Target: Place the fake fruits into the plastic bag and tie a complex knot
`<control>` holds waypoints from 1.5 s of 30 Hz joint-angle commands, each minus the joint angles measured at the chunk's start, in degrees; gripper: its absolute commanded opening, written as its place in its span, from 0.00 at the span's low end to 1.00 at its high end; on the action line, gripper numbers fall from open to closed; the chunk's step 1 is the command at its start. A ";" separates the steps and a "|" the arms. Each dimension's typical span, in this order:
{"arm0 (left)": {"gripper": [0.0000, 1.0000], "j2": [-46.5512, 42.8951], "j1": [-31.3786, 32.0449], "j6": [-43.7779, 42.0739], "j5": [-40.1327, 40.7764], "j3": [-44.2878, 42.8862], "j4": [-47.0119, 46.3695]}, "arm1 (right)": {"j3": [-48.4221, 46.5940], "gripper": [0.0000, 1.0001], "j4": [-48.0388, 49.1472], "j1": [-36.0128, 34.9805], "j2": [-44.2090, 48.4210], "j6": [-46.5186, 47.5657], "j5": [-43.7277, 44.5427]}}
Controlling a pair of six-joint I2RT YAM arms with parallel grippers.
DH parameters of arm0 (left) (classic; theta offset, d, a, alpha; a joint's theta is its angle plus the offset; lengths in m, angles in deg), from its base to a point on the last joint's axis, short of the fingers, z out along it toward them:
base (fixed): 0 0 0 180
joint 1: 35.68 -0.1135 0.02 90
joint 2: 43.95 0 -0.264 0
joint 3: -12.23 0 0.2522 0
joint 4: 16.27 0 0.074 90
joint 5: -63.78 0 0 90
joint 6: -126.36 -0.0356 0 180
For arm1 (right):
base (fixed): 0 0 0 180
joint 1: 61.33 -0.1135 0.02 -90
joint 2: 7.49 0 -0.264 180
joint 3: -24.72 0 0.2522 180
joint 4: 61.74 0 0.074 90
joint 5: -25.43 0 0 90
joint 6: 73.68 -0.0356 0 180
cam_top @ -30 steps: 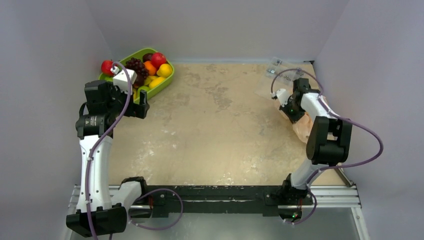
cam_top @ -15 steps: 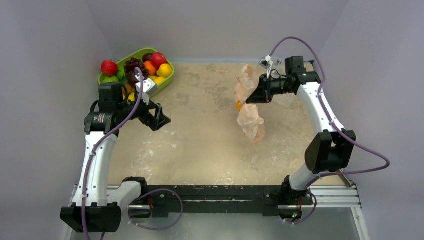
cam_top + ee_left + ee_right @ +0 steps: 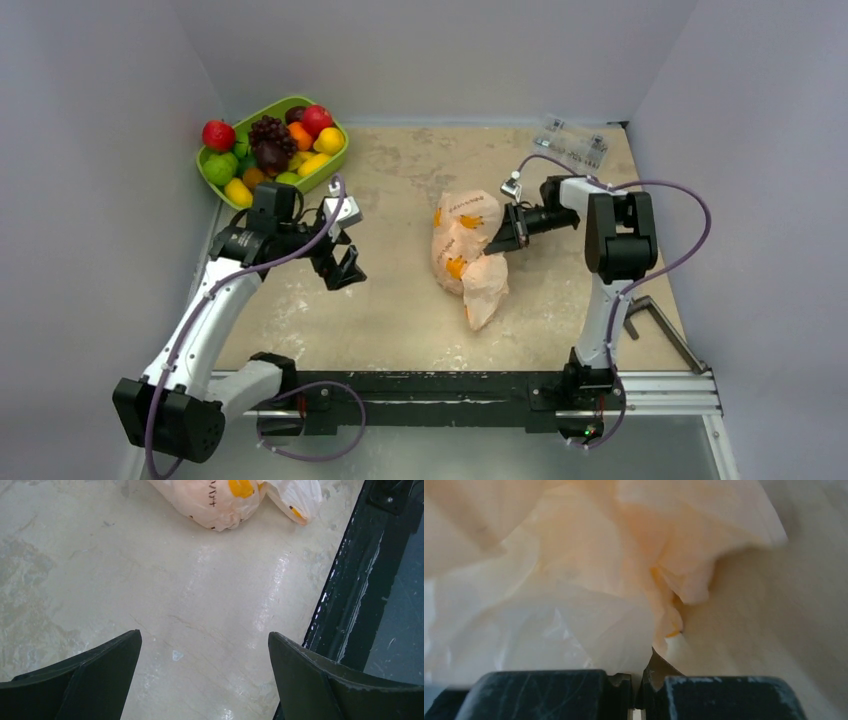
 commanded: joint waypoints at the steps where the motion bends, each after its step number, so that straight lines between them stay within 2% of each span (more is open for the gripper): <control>1: 1.00 2.73 4.41 -5.00 1.77 0.04 -9.40 | 3.73 0.00 7.05 1.37 6.52 -2.47 11.15; 2: 0.99 4.38 5.73 -5.54 2.53 -0.56 -10.73 | 7.57 0.00 14.23 1.34 9.85 -11.65 15.12; 3: 0.98 6.12 7.23 -5.86 3.56 -1.29 -11.88 | 9.71 0.00 19.95 1.24 12.70 -16.73 19.17; 5: 0.97 9.51 9.36 -4.03 4.77 -2.43 -15.69 | 11.29 0.00 23.46 0.93 15.85 -19.78 23.85; 8: 0.98 15.82 10.32 3.21 4.45 -5.47 -21.32 | 13.30 0.00 25.36 0.81 18.65 -20.82 30.68; 12: 0.99 28.80 10.22 14.86 -0.13 -15.25 -23.30 | 14.56 0.00 24.51 0.72 21.76 -14.79 35.08; 17: 1.00 40.49 10.42 31.31 -7.27 -21.64 -34.19 | 16.22 0.00 25.50 -2.34 25.73 -5.22 39.55; 22: 1.00 50.15 11.14 39.95 -8.31 -29.60 -35.98 | 18.09 0.00 28.19 -3.57 29.82 0.03 40.72; 27: 1.00 56.35 12.79 53.59 -8.76 -31.03 -40.51 | 18.16 0.00 29.32 -4.98 34.41 4.22 38.50; 28: 0.97 57.04 12.90 57.73 -9.87 -30.28 -43.42 | 18.01 0.00 29.52 -5.62 35.64 5.55 38.76; 30: 0.53 57.26 12.96 66.77 -13.77 -27.71 -54.00 | 17.31 0.00 29.83 -6.77 37.99 7.86 39.48; 31: 0.26 56.12 12.86 70.26 -14.86 -26.25 -58.25 | 16.87 0.00 29.92 -7.13 39.15 9.05 39.88; 32: 0.06 53.80 12.50 71.30 -15.09 -24.57 -60.54 | 16.39 0.00 29.94 -7.40 40.52 10.51 40.97; 33: 0.00 50.94 11.72 71.07 -14.35 -22.36 -61.29 | 16.02 0.00 29.79 -7.65 42.16 12.42 41.64; 36: 0.00 40.61 7.40 66.57 -11.18 -14.75 -60.17 | 17.41 0.00 29.98 -8.17 48.33 19.40 43.44; 41: 0.00 30.07 -1.19 46.72 -7.48 -6.99 -37.69 | 25.54 0.00 25.46 -15.41 53.61 33.66 47.87; 42: 0.12 28.88 -1.93 44.32 -6.56 -6.60 -34.42 | 27.87 0.00 25.65 -17.50 54.20 35.45 48.79; 43: 0.30 28.13 -2.47 43.79 -6.52 -5.99 -32.93 | 30.23 0.00 26.17 -20.05 54.49 36.71 50.19; 44: 0.39 27.40 -2.72 44.31 -6.55 -5.33 -32.23 | 32.53 0.00 27.02 -22.70 54.78 37.68 51.98; 45: 0.44 26.65 -2.69 44.70 -5.78 -4.45 -31.44 | 34.62 0.00 27.68 -25.26 54.77 38.62 53.71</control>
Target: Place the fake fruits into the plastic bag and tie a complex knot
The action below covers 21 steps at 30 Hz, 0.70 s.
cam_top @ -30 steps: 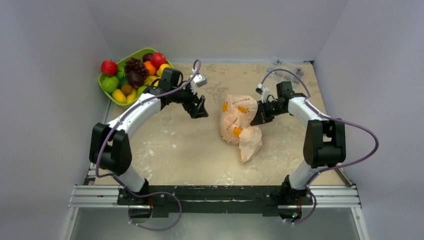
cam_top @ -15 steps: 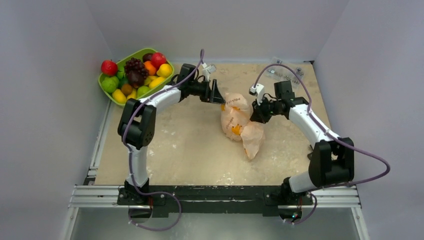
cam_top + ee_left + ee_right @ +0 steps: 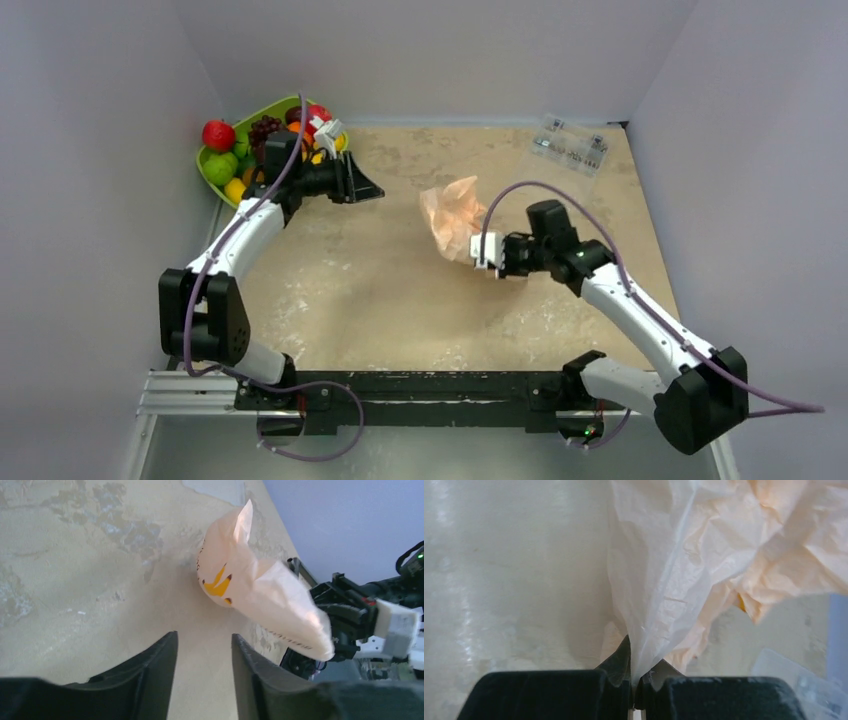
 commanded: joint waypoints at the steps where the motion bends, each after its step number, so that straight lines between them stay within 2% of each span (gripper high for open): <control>1: 0.50 -2.27 0.31 -5.97 2.73 3.88 10.20 | 9.62 0.00 -0.63 -10.32 -0.47 11.09 8.94; 3: 0.66 -2.41 0.39 -4.59 2.98 4.47 10.36 | 11.97 0.08 -0.67 -13.14 0.47 12.38 9.54; 4: 0.79 -2.26 0.86 -5.25 4.26 3.97 11.20 | 12.86 0.16 -0.90 -14.12 1.00 12.90 9.87; 5: 0.93 -2.03 1.62 -6.20 6.03 3.13 12.29 | 13.56 0.27 -1.18 -15.01 1.34 13.23 10.21; 6: 0.99 -1.47 2.70 -7.86 7.91 1.85 13.46 | 14.07 0.45 -1.30 -15.40 1.45 12.99 10.40; 7: 1.00 -0.57 4.26 -10.15 9.91 -0.04 15.35 | 14.23 0.57 -1.50 -15.51 1.44 12.51 10.36; 9: 1.00 1.41 8.92 -14.22 14.27 -4.50 20.25 | 12.97 0.69 -3.13 -15.47 1.72 10.15 9.69; 12: 1.00 3.33 13.19 -16.06 19.35 -7.57 20.65 | 8.55 0.73 -6.06 -15.45 3.26 2.60 6.81; 15: 0.99 4.81 14.80 -16.94 21.08 -10.26 23.99 | 4.55 0.77 -10.50 -15.44 5.80 -2.35 5.63; 17: 0.99 3.68 15.62 -18.14 21.68 -9.31 25.62 | 3.33 0.84 -12.65 -15.44 7.64 -4.97 5.48; 18: 1.00 2.50 16.33 -18.80 22.03 -8.25 25.74 | 3.03 0.92 -12.95 -15.51 8.17 -6.41 3.25; 21: 1.00 0.70 19.95 -20.59 24.91 -5.80 25.38 | 3.68 0.97 -10.68 -16.00 6.91 -10.42 -0.45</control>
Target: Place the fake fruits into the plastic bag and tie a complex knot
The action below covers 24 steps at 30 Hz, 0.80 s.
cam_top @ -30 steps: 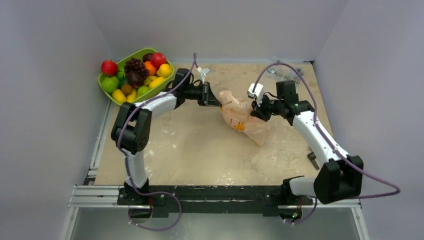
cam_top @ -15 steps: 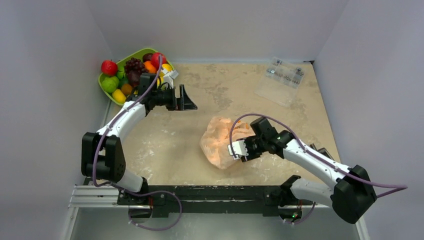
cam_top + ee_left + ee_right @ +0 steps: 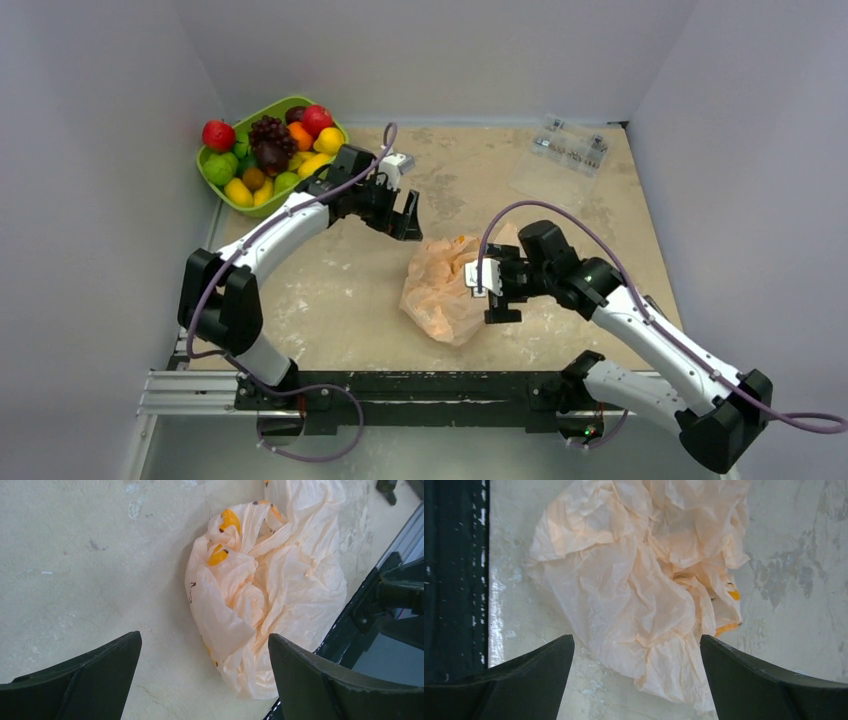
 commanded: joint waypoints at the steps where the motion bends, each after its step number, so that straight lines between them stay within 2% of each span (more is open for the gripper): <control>1: 1.00 -2.84 4.72 -4.78 6.74 1.63 2.41 | -0.81 0.98 -0.07 -0.95 -2.09 -8.37 -6.15; 5: 1.00 1.28 6.54 -3.82 10.83 -0.38 3.05 | -0.37 0.97 6.99 -1.72 -8.78 -9.33 -4.73; 7: 0.93 3.54 6.58 -3.30 9.70 -1.14 2.91 | -0.20 0.93 10.00 -1.70 -11.85 -8.95 -4.12; 9: 0.80 6.22 6.48 -2.55 6.78 -2.39 5.11 | 0.48 0.87 10.28 -1.72 -14.92 -6.85 -3.40; 11: 0.60 8.86 6.03 -1.88 5.17 -3.76 9.26 | 2.78 0.80 11.94 -1.65 -16.71 -5.24 -1.78; 13: 0.42 8.65 3.45 0.06 2.70 -1.45 9.47 | 5.20 0.71 13.23 -1.71 -18.16 -3.18 1.16; 16: 0.03 6.25 -2.07 2.40 -1.85 3.49 6.00 | 7.25 0.56 13.96 -1.70 -20.43 -0.82 4.75; 17: 0.00 5.77 -3.92 2.88 -2.86 4.31 5.65 | 7.67 0.50 14.24 -1.71 -21.34 -0.34 5.84; 20: 0.00 3.67 -9.36 4.33 -9.63 7.69 2.16 | 7.99 0.31 14.33 -1.66 -25.64 0.53 9.04; 22: 0.00 0.06 -11.78 4.89 -14.93 12.16 -5.88 | 7.91 0.14 14.00 -1.62 -28.43 0.90 10.97; 24: 0.00 -4.27 -13.59 5.61 -17.78 16.35 -12.74 | 8.52 0.05 14.10 -0.96 -29.66 1.56 12.65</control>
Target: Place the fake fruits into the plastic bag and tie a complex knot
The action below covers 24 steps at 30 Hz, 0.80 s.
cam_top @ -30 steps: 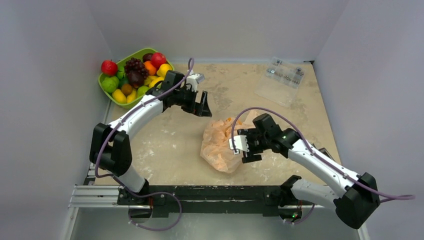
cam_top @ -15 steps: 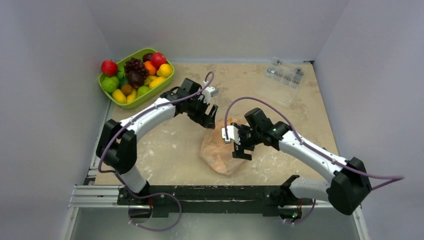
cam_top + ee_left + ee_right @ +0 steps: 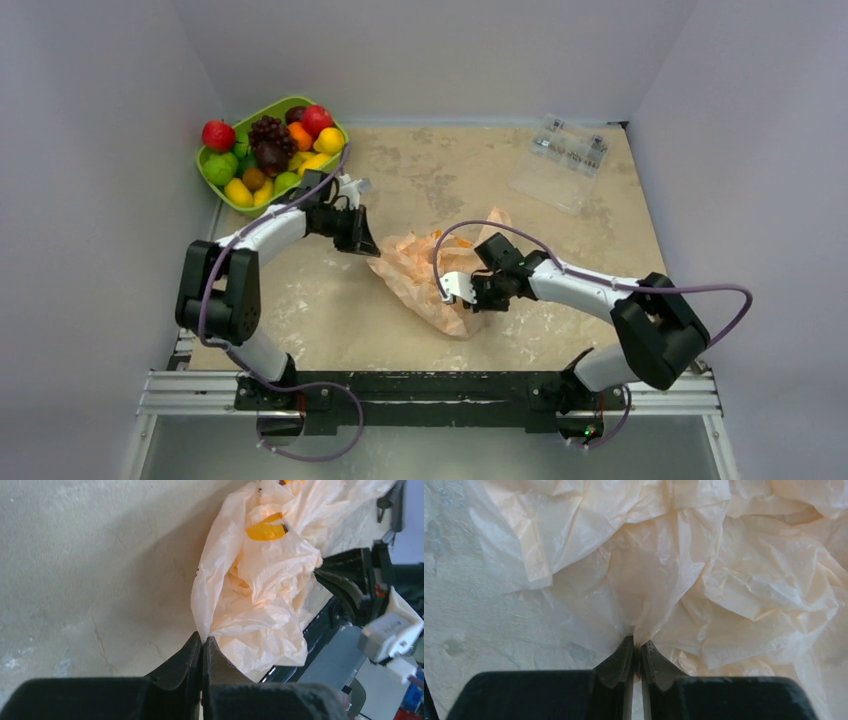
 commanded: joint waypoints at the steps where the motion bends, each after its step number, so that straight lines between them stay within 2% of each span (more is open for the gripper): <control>1: 0.00 -11.25 -3.46 3.17 -12.33 6.91 -16.30 | 1.87 0.01 1.50 1.43 -2.82 2.96 7.02; 4: 0.00 -16.50 -5.63 4.76 -15.31 9.27 -21.28 | 2.18 0.00 1.42 5.96 0.12 4.17 6.47; 7: 0.00 -20.02 -5.74 -3.65 -18.37 9.26 -17.83 | -1.05 0.03 -3.77 9.50 4.02 4.69 2.33; 8: 0.00 -21.20 -5.27 -7.02 -18.39 9.48 -16.26 | -2.90 0.12 -6.59 9.59 5.58 4.40 0.00; 9: 0.00 -22.09 -4.91 -9.71 -18.74 10.01 -15.55 | -5.43 0.26 -9.13 9.62 7.22 3.73 -3.28; 10: 0.00 -22.56 -4.58 -11.65 -19.25 10.35 -15.18 | -7.90 0.47 -11.35 9.61 9.41 2.31 -6.59; 11: 0.00 -23.15 -4.08 -13.40 -19.11 10.37 -14.67 | -10.78 0.61 -12.72 9.61 10.90 0.45 -9.78; 13: 0.00 -24.05 -3.26 -13.20 -19.16 10.27 -15.77 | -16.28 0.75 -12.52 9.61 12.83 -5.66 -15.32; 17: 0.00 -26.74 0.26 -15.38 -18.90 9.29 -16.48 | -24.31 0.78 -7.59 9.61 13.27 -17.60 -23.17; 20: 0.00 -28.32 3.11 -19.89 -18.51 8.05 -13.66 | -26.70 0.78 0.11 9.64 12.01 -26.61 -24.38; 24: 0.00 -29.95 4.88 -21.58 -17.88 7.98 -13.49 | -28.33 0.81 8.01 9.67 6.99 -36.71 -24.04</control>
